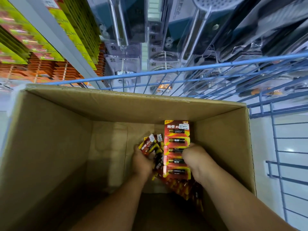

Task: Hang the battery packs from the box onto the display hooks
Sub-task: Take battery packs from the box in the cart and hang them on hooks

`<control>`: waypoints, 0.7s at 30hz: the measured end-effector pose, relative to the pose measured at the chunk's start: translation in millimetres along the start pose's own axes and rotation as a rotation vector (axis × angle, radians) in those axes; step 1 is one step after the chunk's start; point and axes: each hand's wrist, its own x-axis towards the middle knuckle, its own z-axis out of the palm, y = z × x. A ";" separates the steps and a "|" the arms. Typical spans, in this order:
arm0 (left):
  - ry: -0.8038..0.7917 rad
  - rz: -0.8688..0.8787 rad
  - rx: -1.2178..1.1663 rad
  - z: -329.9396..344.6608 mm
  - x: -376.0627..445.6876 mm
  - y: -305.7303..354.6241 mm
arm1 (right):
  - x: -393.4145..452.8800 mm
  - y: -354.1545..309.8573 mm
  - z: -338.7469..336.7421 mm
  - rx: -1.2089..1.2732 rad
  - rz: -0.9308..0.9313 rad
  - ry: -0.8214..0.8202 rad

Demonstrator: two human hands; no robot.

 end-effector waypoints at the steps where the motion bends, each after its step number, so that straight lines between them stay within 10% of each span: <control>1: 0.020 0.001 -0.031 -12.4 -0.5 5.1 | -2.5 -1.2 0.9 0.007 0.003 -0.027; 21: -0.043 0.169 -0.458 -261.9 -209.9 102.8 | -219.1 -27.2 0.1 0.169 -0.430 -0.294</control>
